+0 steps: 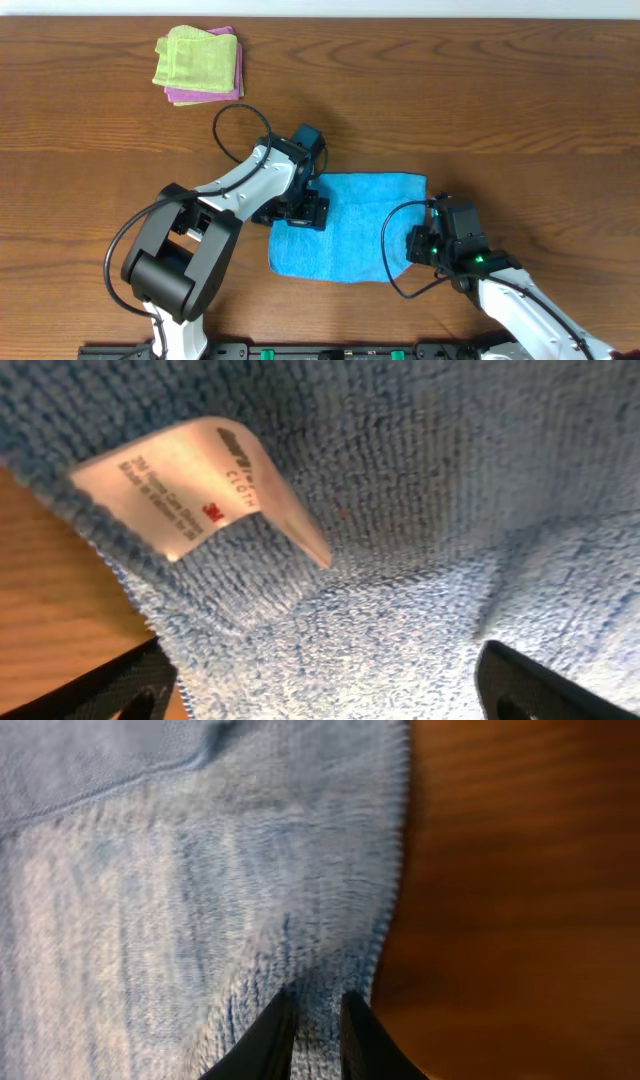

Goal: Fold the cloth

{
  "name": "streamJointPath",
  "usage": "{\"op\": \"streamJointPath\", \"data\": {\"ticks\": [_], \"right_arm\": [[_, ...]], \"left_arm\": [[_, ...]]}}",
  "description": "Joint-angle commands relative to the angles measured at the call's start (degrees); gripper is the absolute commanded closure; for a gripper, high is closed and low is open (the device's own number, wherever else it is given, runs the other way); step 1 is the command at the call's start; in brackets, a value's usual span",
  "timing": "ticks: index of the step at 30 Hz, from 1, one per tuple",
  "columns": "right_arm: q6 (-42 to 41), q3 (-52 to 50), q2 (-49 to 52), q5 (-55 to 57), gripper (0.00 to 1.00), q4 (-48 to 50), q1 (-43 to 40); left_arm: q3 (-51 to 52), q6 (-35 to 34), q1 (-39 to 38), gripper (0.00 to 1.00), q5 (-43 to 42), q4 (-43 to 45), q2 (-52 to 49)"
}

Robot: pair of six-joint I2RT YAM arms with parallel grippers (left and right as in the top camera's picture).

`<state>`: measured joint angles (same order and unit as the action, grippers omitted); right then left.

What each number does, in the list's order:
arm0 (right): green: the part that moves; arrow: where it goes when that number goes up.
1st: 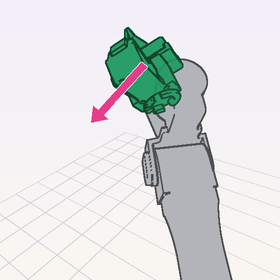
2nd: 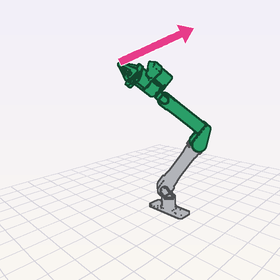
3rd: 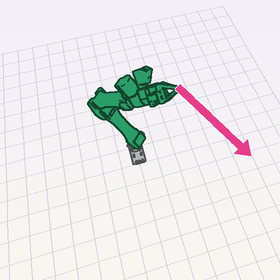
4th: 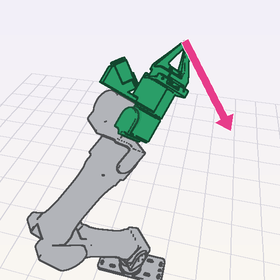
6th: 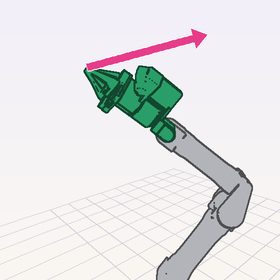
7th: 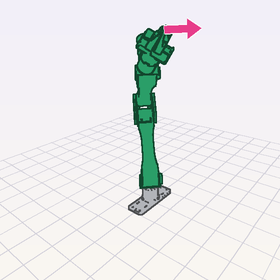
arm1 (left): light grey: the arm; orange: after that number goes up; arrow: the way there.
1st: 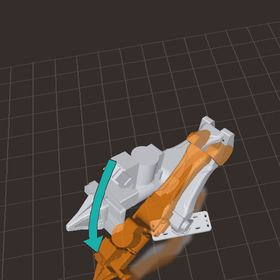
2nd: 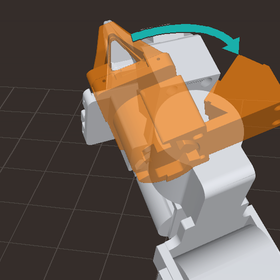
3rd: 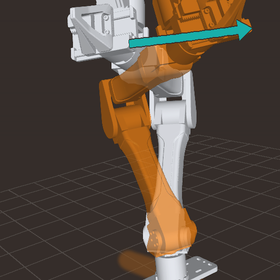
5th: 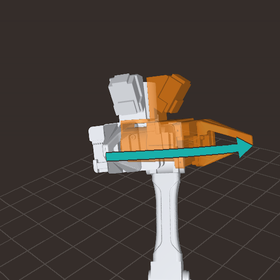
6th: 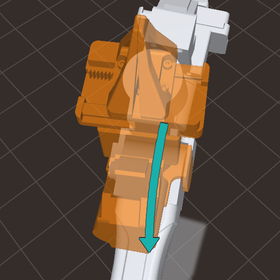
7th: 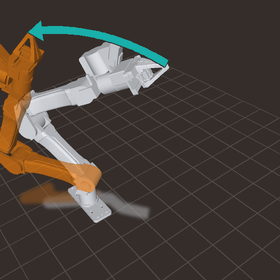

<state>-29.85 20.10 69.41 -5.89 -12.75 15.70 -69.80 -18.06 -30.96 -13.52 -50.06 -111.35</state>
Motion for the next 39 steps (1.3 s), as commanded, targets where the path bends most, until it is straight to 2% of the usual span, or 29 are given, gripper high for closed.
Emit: {"op": "streamJointPath", "data": {"ticks": [1, 6, 7, 9, 10, 11, 18, 20, 27, 33, 39], "right_arm": [[1.2, -1.4, 1.1, 8.3, 0.81, 1.2, -1.8], [1.3, -0.4, 1.1, 3.7, 0.8, 1.1, -2.3], [1.6, -0.1, 1.1, 2.1, 0.75, 1.0, -2.3], [1.7, 0.9, 1.0, -1.3, 0.51, 0.0, -2.3], [1.7, 1.6, 1.0, -2.6, 0.29, -1.1, -2.3], [1.6, 2.4, 0.9, -3.4, 0.01, -2.5, -2.3], [1.8, 9.7, -0.8, 0.4, 0.01, -19.0, -2.3], [4.3, 11.0, -2.3, 0.5, 0.01, -20.5, -2.3], [4.4, 12.2, -5.6, 0.5, 0.01, -20.2, -2.4], [4.6, 12.2, -5.0, 1.0, 0.01, -15.8, -3.2], [4.0, 12.2, -0.9, -1.1, 0.01, -12.6, -10.2]], "left_arm": [[0.4, -0.9, -0.2, 0.05, 0.1, -0.9, -1.4], [0.3, -0.8, -0.1, 0.04, 0.2, 0.2, -1.4], [0.2, -0.8, 0.0, 0.04, 0.2, 0.5, -1.4], [0.0, -0.8, 0.3, 0.02, 0.2, 1.3, -1.4], [-0.2, -0.8, 0.3, 0.02, 0.1, 2.1, -1.4], [-0.2, -0.8, 0.3, 0.02, 0.1, 2.9, -1.4], [-2.3, -0.7, 0.3, 0.03, 0.2, 3.4, -1.4], [-3.7, -0.5, 0.3, 0.03, 0.2, 3.5, -1.4], [-10.0, -0.3, 0.3, 0.04, -0.1, 2.0, -1.3], [-13.5, -1.2, 0.2, 0.05, -2.8, -0.3, -1.4], [-13.4, -3.0, 0.2, 0.04, -3.0, -2.0, -1.4]]}}
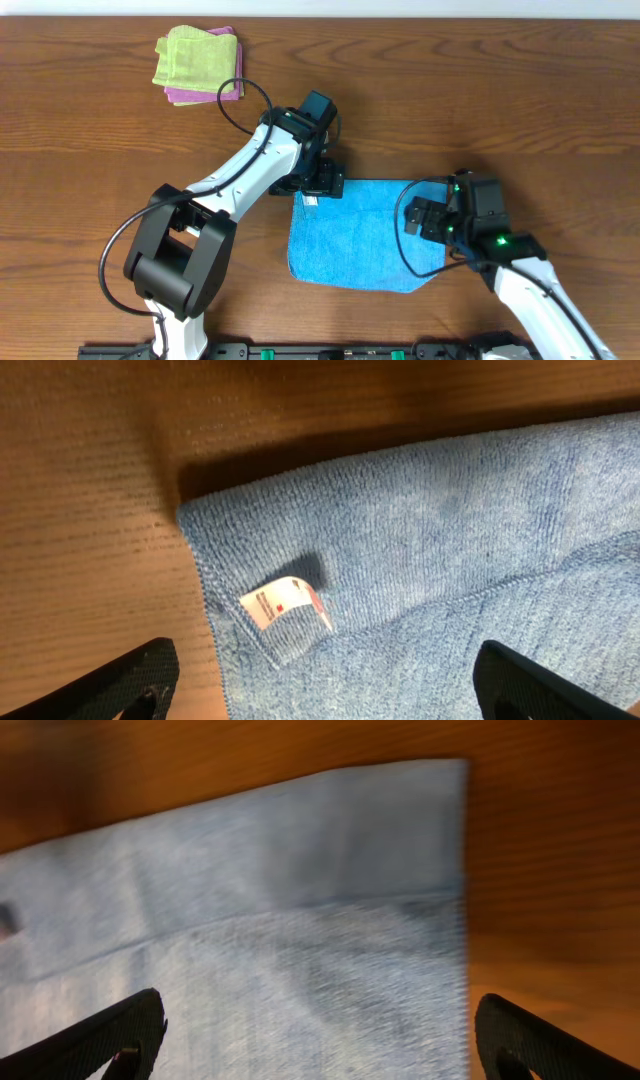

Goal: Fold the cloth

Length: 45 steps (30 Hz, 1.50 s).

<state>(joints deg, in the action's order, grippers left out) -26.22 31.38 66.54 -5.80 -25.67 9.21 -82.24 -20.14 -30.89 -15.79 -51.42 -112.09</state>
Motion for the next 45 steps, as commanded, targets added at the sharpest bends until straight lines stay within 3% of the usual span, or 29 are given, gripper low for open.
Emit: {"op": "streamJointPath", "data": {"ticks": [1, 9, 20, 29, 45], "right_arm": [[0.7, 0.9, 2.5, -2.4, 0.01, 0.5, -5.3], [5.6, 1.1, 3.4, -8.1, 0.01, 1.5, -14.2], [5.5, 2.9, 3.4, -7.8, 0.01, 2.6, -14.2], [5.5, 4.6, 3.4, -6.6, 0.01, 2.6, -14.3], [7.2, 4.6, 4.0, -6.3, 0.01, 3.7, -14.4]], "left_arm": [[-0.9, -1.0, 0.1, 0.04, -0.7, -0.7, -0.6], [0.1, -2.8, 0.1, 0.05, -0.7, 1.0, -0.6], [4.0, -6.0, -0.8, 0.04, -2.3, -0.2, -0.6], [6.8, -7.8, -3.3, 0.04, -7.9, 10.8, -0.6], [7.9, -7.8, -3.3, 0.02, -3.5, 6.0, -0.6]]}}
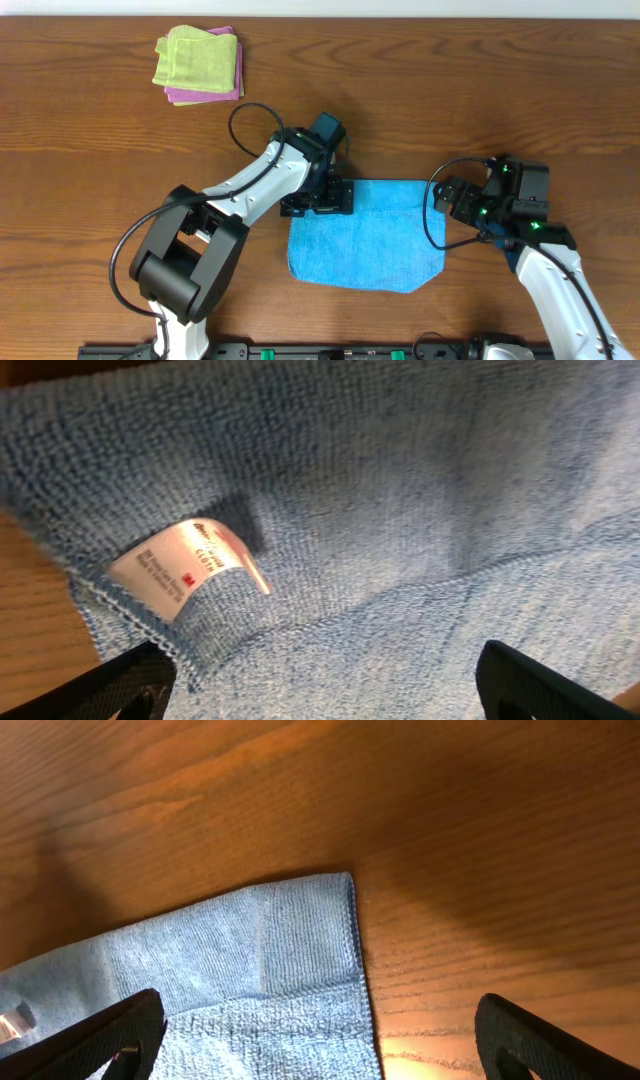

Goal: Fold the cloth

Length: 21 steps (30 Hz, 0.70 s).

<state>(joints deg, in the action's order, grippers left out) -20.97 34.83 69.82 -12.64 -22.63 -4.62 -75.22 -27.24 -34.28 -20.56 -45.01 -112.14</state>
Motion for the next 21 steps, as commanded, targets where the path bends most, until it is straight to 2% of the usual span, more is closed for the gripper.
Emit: {"op": "streamJointPath", "data": {"ticks": [1, 5, 11, 12, 13, 15, 18, 21], "right_arm": [[3.0, 1.2, 1.2, -0.5, 0.01, 1.2, -0.7], [7.6, 1.1, 6.2, -8.6, 0.01, 5.6, -2.1], [10.6, 1.2, 16.3, -16.5, 0.15, 9.0, -4.7], [11.0, 1.2, 17.1, -16.5, 0.17, 9.0, -4.7], [11.4, 1.2, 17.6, -16.6, 0.19, 9.0, -4.7], [12.0, 1.2, 17.9, -17.9, 0.2, 9.2, -4.7], [12.0, 1.2, 17.9, -19.1, 0.4, 9.2, -4.7], [11.8, 1.2, 17.9, -19.3, 0.46, 8.8, -4.7]], "left_arm": [[0.9, -0.7, 0.1, 0.02, 1.3, -0.5, -0.6], [0.9, -2.0, 0.1, 0.0, 1.2, -0.6, -0.6], [0.9, -4.2, 0.1, 0.0, 1.3, -0.5, -0.6], [0.9, -4.4, 0.1, 0.05, 1.3, -0.4, -0.6], [0.9, -5.1, 0.1, 0.06, 1.3, -0.3, -0.6], [0.9, -6.2, 0.1, 0.02, 1.2, -0.1, -0.6], [0.9, -6.3, 0.1, 0.06, 1.3, 0.1, -0.6], [0.9, -6.2, 0.1, 0.05, 1.3, 0.3, -0.6]]}}
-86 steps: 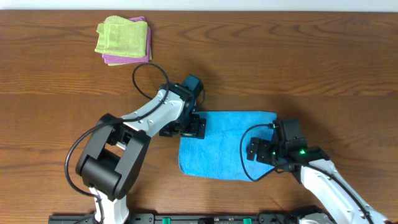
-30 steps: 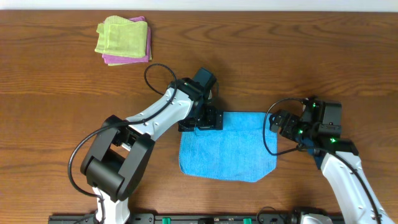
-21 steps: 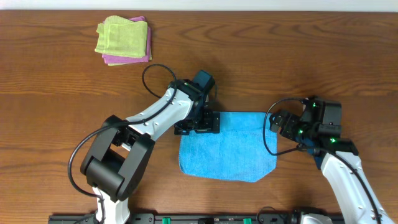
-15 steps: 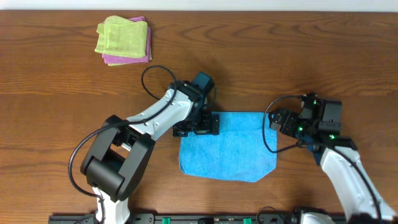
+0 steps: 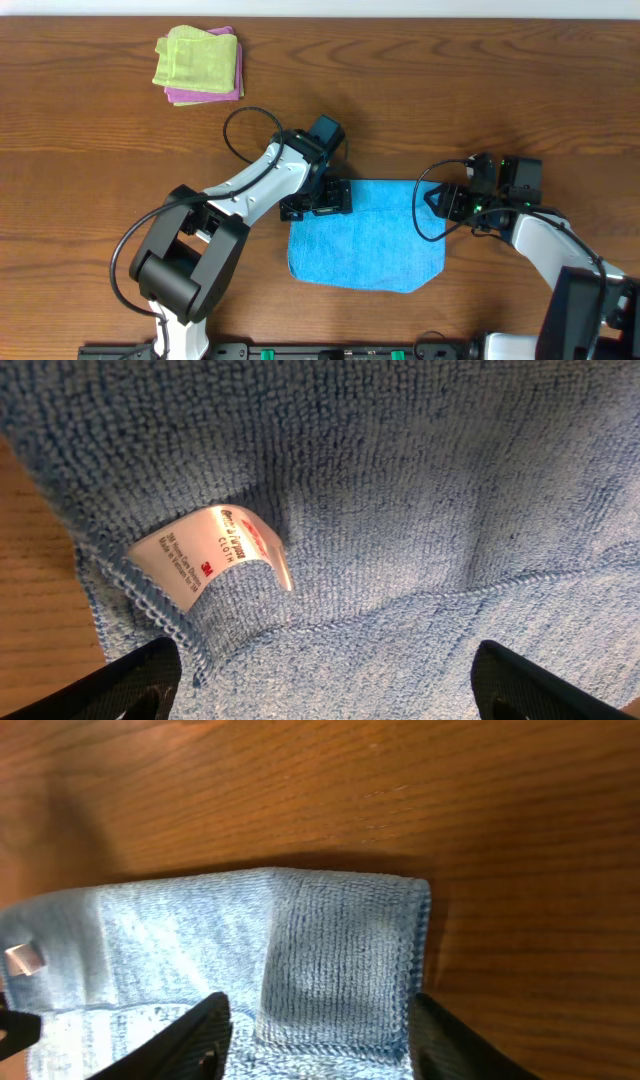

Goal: Fold the cloth

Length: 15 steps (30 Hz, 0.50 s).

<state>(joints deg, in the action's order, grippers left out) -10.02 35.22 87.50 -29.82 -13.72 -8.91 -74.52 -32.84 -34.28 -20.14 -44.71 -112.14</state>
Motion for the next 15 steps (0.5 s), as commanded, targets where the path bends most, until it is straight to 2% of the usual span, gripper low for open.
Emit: {"op": "streamJointPath", "data": {"ticks": [1, 2, 4, 5, 8, 9, 11, 15], "right_arm": [[0.9, 0.8, 0.3, -2.1, 0.49, -0.3, -0.4], [0.9, 0.8, 0.3, -2.1, 0.51, -0.3, -0.4], [0.9, 0.8, 0.3, -2.0, 0.64, -0.2, -0.4], [0.9, 0.8, 0.3, -1.8, 0.67, -0.2, -0.4], [0.9, 0.8, 0.3, -1.6, 0.66, -0.2, -0.4], [0.9, 0.8, 0.3, -1.4, 0.66, -0.2, -0.4], [0.9, 0.8, 0.3, -1.0, 0.53, -0.2, -0.4], [0.9, 0.8, 0.3, -1.0, 0.42, -1.5, -0.4]], "left_arm": [[0.2, -0.7, 0.1, 0.05, 1.0, 0.0, -0.6], [0.2, -0.6, 0.1, 0.05, 1.1, 0.0, -0.6], [0.2, -0.6, 0.1, 0.05, 1.1, 0.0, -0.6], [0.2, -0.6, 0.1, 0.05, 1.1, 0.1, -0.6], [0.2, -0.6, 0.1, 0.05, 1.1, 0.4, -0.6], [0.2, -0.7, 0.1, 0.05, 1.1, 0.4, -0.6], [0.2, -0.7, 0.1, 0.05, 1.1, 0.6, -0.6], [0.2, -0.7, 0.1, 0.05, 1.2, 0.9, -0.6]]}}
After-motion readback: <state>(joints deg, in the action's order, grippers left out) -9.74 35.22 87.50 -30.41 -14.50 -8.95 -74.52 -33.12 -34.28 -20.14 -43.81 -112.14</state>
